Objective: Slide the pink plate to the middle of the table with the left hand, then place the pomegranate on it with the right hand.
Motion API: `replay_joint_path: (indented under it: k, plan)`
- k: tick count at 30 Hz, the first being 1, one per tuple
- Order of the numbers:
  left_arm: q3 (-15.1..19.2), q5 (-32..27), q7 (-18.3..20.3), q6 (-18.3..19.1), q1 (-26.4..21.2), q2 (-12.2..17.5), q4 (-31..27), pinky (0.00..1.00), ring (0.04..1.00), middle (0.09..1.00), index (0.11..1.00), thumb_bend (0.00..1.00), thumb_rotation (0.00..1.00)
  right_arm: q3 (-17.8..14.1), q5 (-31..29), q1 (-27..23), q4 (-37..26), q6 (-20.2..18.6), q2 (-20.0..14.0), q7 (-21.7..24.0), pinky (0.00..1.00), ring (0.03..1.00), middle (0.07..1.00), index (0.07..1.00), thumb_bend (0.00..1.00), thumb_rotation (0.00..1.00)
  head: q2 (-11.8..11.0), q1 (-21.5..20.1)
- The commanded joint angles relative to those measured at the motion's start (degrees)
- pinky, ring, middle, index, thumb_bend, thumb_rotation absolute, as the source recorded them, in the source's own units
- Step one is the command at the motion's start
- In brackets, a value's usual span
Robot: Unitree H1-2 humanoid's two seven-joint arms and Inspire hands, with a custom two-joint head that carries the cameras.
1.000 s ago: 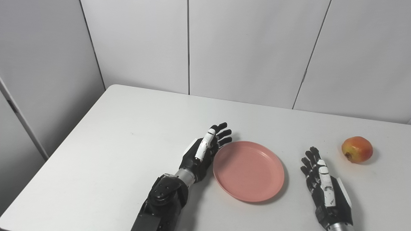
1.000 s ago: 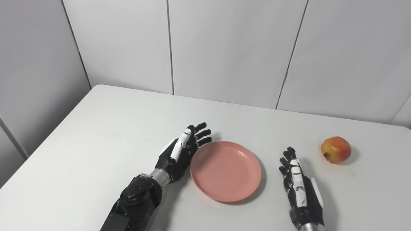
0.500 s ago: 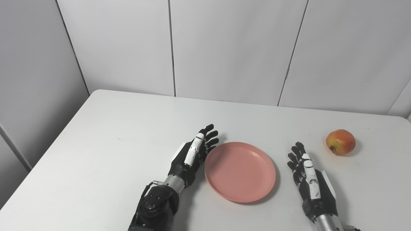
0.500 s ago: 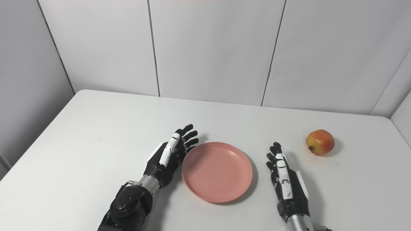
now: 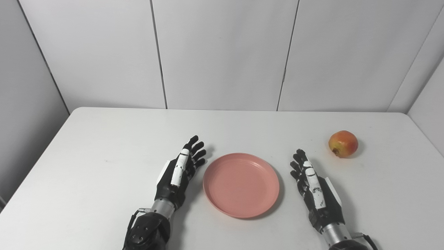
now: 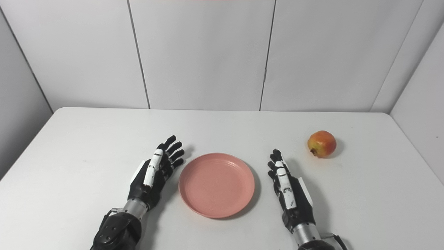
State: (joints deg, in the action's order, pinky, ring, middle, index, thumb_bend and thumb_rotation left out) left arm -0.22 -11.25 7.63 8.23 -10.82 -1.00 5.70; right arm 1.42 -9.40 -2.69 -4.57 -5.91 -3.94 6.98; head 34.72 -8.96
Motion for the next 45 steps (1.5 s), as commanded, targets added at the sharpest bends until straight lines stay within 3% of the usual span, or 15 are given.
replay_joint_path:
  k: [1,19,26,31,37,39,41,45]
  plan:
    - [0.6,-0.6,0.4,-0.3,0.1,0.4,1.2,0.93,0.924,0.936,0.93,0.4,1.0,-0.4,0.6,-1.8,-3.8,0.7,-0.1,-0.4,1.0,0.988,0.996,0.991,0.39,1.0,-0.3,-0.7]
    - [1.9,-1.3,1.4,-1.4,-0.3,0.7,4.5,0.94,0.928,0.937,0.93,0.39,1.0,-2.7,5.2,-7.8,-13.0,-2.8,-4.4,-1.6,0.95,0.944,0.953,0.947,0.42,1.0,-2.0,-4.7]
    - [2.5,-2.4,2.7,-2.0,-0.3,1.0,5.6,0.94,0.923,0.929,0.924,0.38,1.0,-2.4,13.6,-11.1,-14.3,-2.9,-6.9,-2.7,0.93,0.927,0.92,0.913,0.48,1.0,-3.5,-7.3]
    - [2.9,-3.4,3.6,-2.6,-0.4,1.5,6.8,0.94,0.926,0.932,0.926,0.38,1.0,-3.2,19.1,-13.9,-13.8,-2.7,-9.5,-3.4,0.87,0.894,0.896,0.877,0.6,0.95,-4.5,-9.4]
    - [3.1,-4.6,4.5,-3.0,-0.7,1.8,7.9,0.95,0.931,0.937,0.929,0.37,1.0,-2.2,30.1,-16.5,-14.2,-3.6,-13.6,-4.1,0.81,0.866,0.882,0.883,0.67,0.98,-4.8,-10.4]
    - [3.2,-4.7,4.5,-3.0,-0.7,1.8,8.0,0.95,0.93,0.936,0.929,0.37,1.0,-2.4,32.1,-17.1,-14.1,-3.7,-14.5,-4.0,0.8,0.864,0.882,0.886,0.69,0.96,-4.9,-10.9]
    - [3.2,-4.8,4.6,-3.1,-0.7,1.9,8.1,0.94,0.929,0.935,0.928,0.37,1.0,-2.9,33.3,-17.9,-14.0,-4.2,-15.2,-3.9,0.81,0.854,0.872,0.896,0.76,0.8,-4.9,-11.4]
    - [3.2,-5.1,4.8,-3.1,-0.7,2.2,8.4,0.95,0.929,0.934,0.927,0.37,1.0,-3.8,34.0,-19.2,-13.3,-4.6,-16.9,-3.1,0.84,0.881,0.894,0.907,0.79,0.62,-5.0,-11.9]
